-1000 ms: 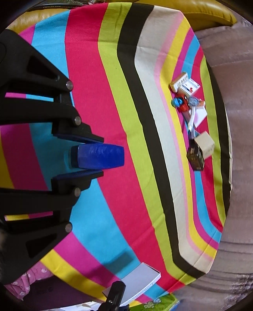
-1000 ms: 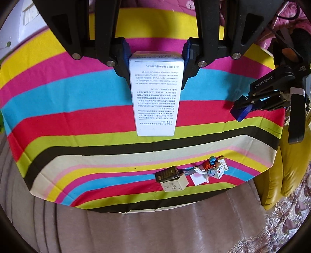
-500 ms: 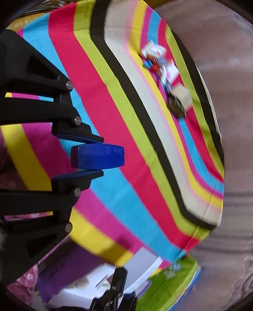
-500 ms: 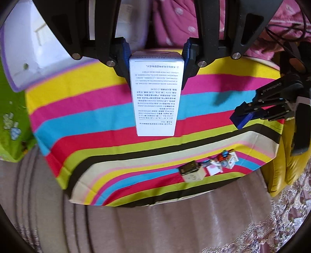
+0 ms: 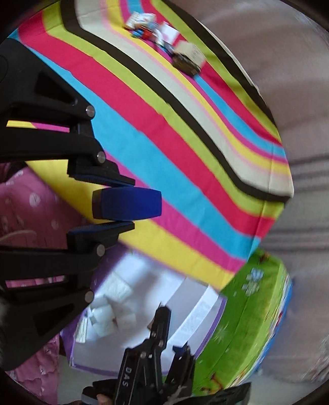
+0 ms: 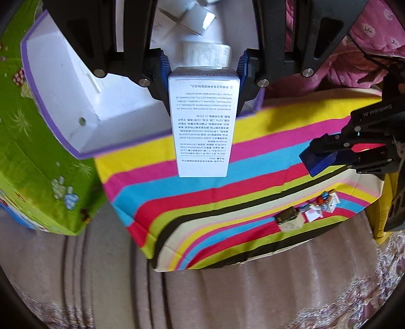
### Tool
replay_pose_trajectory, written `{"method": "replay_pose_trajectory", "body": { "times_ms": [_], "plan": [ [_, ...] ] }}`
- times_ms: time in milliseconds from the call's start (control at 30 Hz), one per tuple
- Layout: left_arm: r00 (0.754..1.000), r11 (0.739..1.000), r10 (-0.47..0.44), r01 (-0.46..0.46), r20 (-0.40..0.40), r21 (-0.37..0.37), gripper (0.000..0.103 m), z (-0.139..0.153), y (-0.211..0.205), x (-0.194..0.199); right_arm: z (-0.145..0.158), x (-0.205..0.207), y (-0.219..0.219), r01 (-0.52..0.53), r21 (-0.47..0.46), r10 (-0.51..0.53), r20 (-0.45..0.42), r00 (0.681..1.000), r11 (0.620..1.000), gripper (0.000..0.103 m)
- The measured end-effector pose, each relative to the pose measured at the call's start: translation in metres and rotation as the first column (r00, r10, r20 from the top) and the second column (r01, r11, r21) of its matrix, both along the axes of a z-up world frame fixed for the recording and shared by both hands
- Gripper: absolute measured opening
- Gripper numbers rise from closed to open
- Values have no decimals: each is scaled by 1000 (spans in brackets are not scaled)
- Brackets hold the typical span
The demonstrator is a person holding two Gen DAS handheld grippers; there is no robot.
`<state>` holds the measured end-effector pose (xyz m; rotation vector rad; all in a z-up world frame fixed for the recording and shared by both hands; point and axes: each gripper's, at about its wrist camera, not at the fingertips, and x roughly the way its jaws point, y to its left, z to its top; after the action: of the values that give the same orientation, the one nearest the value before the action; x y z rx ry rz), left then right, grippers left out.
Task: Organize rigid objects
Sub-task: 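Open the left tool to drop the blue block into the storage box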
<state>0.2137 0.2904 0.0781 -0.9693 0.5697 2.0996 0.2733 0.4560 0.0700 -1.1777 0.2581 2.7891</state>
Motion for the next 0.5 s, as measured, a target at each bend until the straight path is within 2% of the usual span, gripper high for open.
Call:
{"method": "replay_pose_trajectory", "body": {
  "times_ms": [167,333,433,500],
  "plan": [
    [991,989,-135,136,16,-50,31,-7,38,25,-6,15,16,54,-4,-54,12,998,999,42],
    [968,963,-248,250,29,-101,31,-13,68,47,-12,28,33,103,15,-103,35,994,995,42],
    [958,952,-285,287,33,-111,31,-13,80,54,-14,36,46,143,43,-146,56,988,989,42],
    [948,944,-313,317,53,-90,31,-10,86,56,-14,40,51,162,64,-166,65,984,985,42]
  ]
}}
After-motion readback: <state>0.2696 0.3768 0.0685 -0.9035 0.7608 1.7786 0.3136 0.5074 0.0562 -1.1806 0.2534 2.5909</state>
